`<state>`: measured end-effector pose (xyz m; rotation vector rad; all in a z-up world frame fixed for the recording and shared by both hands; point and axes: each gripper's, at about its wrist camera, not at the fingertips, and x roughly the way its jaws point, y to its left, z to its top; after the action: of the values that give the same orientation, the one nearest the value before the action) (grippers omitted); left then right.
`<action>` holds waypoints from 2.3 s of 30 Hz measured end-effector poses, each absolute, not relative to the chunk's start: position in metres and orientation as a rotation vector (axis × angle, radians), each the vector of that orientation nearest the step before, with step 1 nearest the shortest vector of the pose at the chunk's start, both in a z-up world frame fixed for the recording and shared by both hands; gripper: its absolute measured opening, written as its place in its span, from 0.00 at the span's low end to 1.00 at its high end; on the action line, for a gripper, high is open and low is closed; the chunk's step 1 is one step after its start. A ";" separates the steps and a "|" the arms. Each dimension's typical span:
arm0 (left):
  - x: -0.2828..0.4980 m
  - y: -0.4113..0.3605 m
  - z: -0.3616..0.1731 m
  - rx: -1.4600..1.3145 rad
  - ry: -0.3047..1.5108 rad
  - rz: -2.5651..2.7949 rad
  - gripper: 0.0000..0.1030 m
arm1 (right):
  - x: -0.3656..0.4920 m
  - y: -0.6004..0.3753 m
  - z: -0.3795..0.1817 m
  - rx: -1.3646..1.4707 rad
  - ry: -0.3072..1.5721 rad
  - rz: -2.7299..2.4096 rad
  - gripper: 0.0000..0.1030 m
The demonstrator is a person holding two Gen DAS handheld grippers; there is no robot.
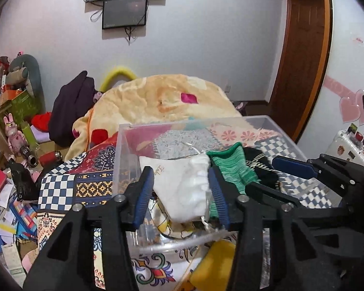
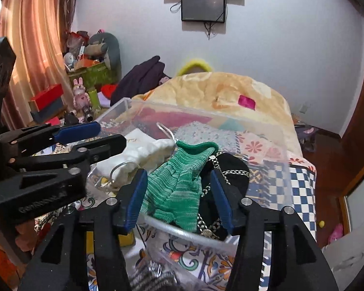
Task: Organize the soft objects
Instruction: 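Lift both held items over the clear box and release them inside, then grasp the bagged steel scrubber with the right tool while the left grasps the yellow sponge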
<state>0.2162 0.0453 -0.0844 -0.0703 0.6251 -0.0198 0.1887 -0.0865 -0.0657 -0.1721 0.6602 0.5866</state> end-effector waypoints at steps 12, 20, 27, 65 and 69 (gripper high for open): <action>0.163 0.042 -0.067 -0.104 0.541 -0.086 0.59 | 0.153 -0.117 -0.042 -0.102 0.560 0.602 0.67; 0.147 0.038 -0.085 -0.116 0.582 -0.103 0.61 | 0.134 -0.122 -0.060 -0.086 0.588 0.610 0.67; 0.141 0.038 -0.118 -0.180 0.664 -0.110 0.61 | 0.129 -0.121 -0.096 -0.095 0.690 0.605 0.67; 0.115 0.025 -0.134 -0.177 0.637 -0.100 0.35 | 0.104 -0.139 -0.104 -0.049 0.696 0.659 0.24; 0.109 0.029 -0.120 -0.177 0.597 -0.095 0.35 | 0.101 -0.146 -0.090 -0.044 0.643 0.652 0.24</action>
<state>0.1089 0.0291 -0.1199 -0.1768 0.5966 -0.0954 0.1006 -0.1462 -0.0902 -0.0443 0.6429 0.6524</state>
